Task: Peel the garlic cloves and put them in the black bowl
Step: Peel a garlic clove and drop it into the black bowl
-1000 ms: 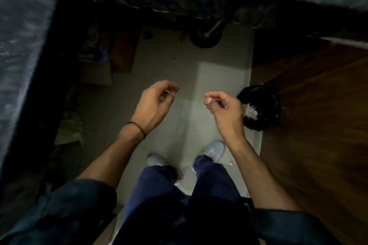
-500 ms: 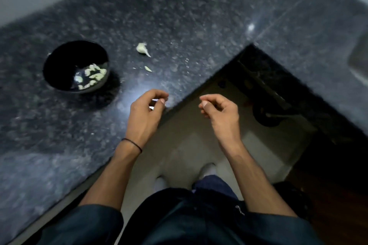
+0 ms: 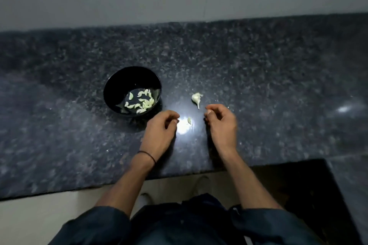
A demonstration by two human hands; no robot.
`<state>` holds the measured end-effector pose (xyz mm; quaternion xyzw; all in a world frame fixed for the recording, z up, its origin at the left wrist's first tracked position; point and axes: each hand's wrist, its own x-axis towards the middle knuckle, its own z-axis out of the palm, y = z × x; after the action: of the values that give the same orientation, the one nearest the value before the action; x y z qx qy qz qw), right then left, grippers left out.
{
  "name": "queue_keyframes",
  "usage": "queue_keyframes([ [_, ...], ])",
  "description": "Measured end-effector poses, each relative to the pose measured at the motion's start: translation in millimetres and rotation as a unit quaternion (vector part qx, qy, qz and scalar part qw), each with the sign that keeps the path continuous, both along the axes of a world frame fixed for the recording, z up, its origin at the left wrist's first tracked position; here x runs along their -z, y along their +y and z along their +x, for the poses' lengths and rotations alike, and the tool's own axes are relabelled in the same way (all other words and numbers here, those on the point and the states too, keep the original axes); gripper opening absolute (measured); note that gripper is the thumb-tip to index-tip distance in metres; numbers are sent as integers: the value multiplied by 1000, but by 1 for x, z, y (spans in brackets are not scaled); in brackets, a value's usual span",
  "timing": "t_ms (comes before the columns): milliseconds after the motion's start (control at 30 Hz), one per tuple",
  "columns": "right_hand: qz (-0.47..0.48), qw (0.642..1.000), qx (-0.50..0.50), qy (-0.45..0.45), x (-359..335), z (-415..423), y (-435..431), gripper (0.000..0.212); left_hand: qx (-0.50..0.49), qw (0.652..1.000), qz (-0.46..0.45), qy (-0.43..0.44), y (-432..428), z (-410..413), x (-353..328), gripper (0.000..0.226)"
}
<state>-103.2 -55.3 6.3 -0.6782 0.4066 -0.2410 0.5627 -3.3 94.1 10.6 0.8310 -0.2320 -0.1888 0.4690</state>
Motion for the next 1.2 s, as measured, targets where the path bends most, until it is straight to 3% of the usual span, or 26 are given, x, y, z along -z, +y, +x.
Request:
queue_keyframes([
  [100,-90,995,-35,33,10,9,-21,16,-38,997,49,-48,-25,-9,-1,4],
  [233,-207,973,-96,44,22,19,-27,17,-69,989,106,-81,-42,-23,-2,22],
  [633,-220,968,-111,48,23,19,-26,19,-46,977,119,-171,-43,-28,9,12],
  [967,-247,961,-112,60,22,16,-25,17,-134,973,-7,-188,-20,6,-42,13],
  [1200,-251,959,-113,68,21,17,-23,19,-196,958,60,-200,14,47,-45,7],
])
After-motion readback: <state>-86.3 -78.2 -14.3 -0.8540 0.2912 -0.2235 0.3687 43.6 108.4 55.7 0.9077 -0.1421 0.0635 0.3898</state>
